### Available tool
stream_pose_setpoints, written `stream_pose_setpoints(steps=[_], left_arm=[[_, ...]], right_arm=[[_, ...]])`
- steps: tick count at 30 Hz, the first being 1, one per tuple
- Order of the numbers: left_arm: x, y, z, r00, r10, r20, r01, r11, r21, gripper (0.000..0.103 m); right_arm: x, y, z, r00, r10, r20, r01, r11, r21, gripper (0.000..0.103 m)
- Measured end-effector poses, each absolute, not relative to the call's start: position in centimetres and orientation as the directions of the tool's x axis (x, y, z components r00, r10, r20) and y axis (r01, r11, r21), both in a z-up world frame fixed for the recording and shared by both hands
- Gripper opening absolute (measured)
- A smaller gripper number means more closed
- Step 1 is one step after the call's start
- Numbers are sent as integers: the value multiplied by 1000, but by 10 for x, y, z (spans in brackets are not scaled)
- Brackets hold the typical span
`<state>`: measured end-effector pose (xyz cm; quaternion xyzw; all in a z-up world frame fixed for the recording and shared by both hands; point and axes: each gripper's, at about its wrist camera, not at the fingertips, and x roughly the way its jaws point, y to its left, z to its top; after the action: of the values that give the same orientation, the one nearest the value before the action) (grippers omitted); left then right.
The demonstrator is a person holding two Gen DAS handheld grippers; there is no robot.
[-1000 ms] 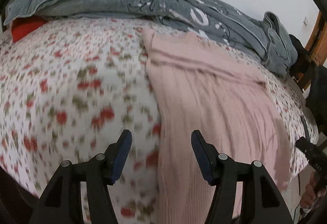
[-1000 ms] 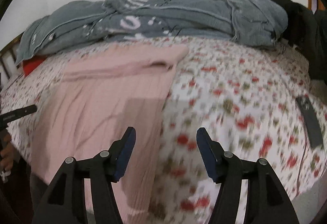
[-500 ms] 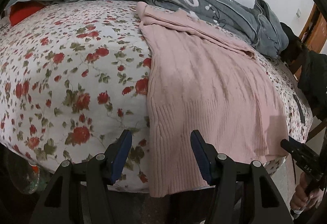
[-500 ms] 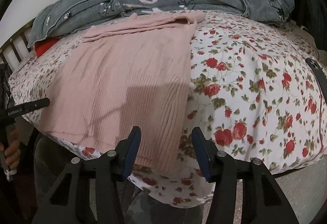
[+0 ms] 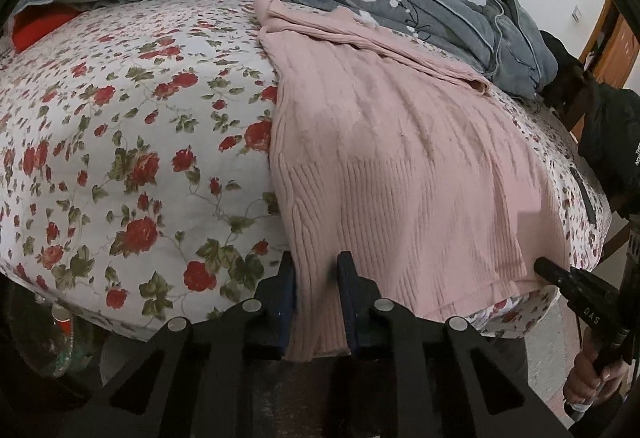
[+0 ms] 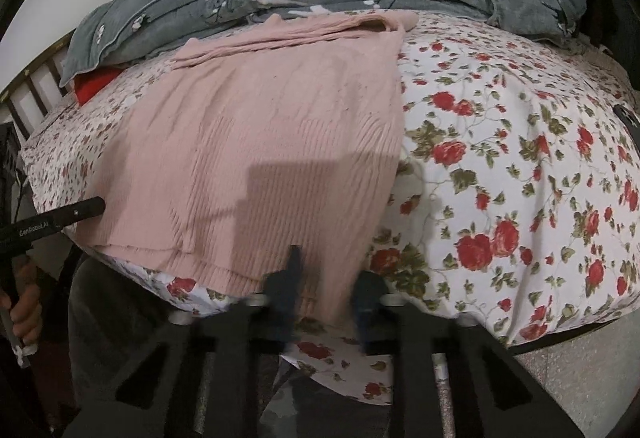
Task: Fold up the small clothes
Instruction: 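Close the left tool on the hem while the right tool grasps the hem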
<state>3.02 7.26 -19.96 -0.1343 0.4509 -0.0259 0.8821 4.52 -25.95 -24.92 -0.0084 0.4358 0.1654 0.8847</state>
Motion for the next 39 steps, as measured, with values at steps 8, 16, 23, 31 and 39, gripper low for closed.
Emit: stream_pose_setpoints(steps=[8, 16, 23, 31, 39], left_arm=[[31, 76, -204, 587, -171, -791, -110, 952, -287, 20], [33, 71, -203, 584, -142, -799, -106, 963, -249, 20], [32, 72, -202, 590, -144, -794, -105, 962, -253, 20], [26, 72, -202, 594, -131, -794, -120, 961, -248, 19], [18, 76, -188, 625, -141, -768, -115, 956, -269, 8]], right_arm=[[45, -260, -251, 560, 286, -778, -294, 946, 136, 15], [49, -260, -250, 553, 265, -790, -281, 952, 123, 15], [53, -267, -252, 531, 292, -795, -261, 949, 174, 15], [47, -265, -253, 549, 288, -785, -263, 951, 164, 12], [39, -266, -243, 576, 320, -752, -263, 944, 200, 5]])
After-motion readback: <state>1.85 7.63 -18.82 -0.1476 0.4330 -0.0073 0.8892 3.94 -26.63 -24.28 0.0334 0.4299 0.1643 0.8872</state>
